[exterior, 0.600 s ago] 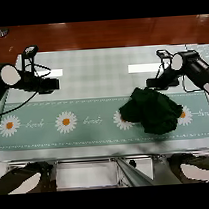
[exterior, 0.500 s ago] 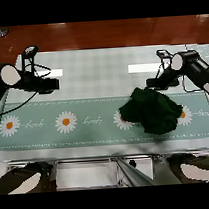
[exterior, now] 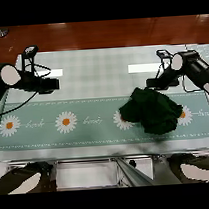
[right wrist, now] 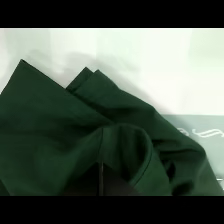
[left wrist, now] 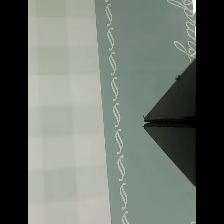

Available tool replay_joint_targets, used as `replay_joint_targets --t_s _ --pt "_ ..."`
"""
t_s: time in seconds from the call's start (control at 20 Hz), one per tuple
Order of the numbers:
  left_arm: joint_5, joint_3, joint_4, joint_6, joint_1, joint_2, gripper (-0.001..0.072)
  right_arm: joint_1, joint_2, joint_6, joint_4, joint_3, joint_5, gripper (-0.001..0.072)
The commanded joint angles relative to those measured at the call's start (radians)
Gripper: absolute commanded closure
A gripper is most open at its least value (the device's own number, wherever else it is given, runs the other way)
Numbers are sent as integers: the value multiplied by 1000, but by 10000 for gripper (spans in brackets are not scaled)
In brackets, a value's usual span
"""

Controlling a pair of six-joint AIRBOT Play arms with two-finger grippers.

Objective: Fold the shirts.

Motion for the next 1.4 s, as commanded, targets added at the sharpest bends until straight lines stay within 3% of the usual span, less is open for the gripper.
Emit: replay_joint_targets --t_s 0.0,0.25,0.3,0.35,0.4,0.45,0.6,0.75,0.95,1.1,1.2,1.25,1.3,1.35 --pt "0 0 0 0 1 -1 676 1 -1 2 0 0 -38 675" --pt "7 0 0 0 1 -1 676 1 -1 -1 -5 0 -85 673" --pt "29 0 0 0 0 -3 676 1 -1 3 -23 0 -89 642" --pt "53 0 0 0 1 -6 671 1 -1 20 -39 0 -86 318" --pt "72 0 1 0 1 -12 491 1 -1 2 -50 1 -78 96" --pt "83 0 0 2 1 -20 -3 1 2 -17 -68 10 -35 93" --pt "34 0 32 13 1 -19 6 1 87 -38 -138 -4 83 93" --pt "-64 -27 9 77 -6 50 6 1 259 40 -156 -177 78 94" --pt "43 -235 -52 35 -77 277 6 1 368 188 -129 -492 -86 93" --pt "115 -394 -52 -47 -111 337 6 1 298 179 -14 -548 -156 94" --pt "155 -451 -52 -48 -109 320 6 1 243 141 40 -546 -177 99" --pt "160 -459 -51 -48 -109 311 6 1 227 107 76 -545 -175 130" --pt "161 -459 -40 -48 -108 302 6 1 225 62 126 -545 -173 294" --pt "161 -455 -18 -48 -106 301 6 1 228 8 183 -545 -171 522"
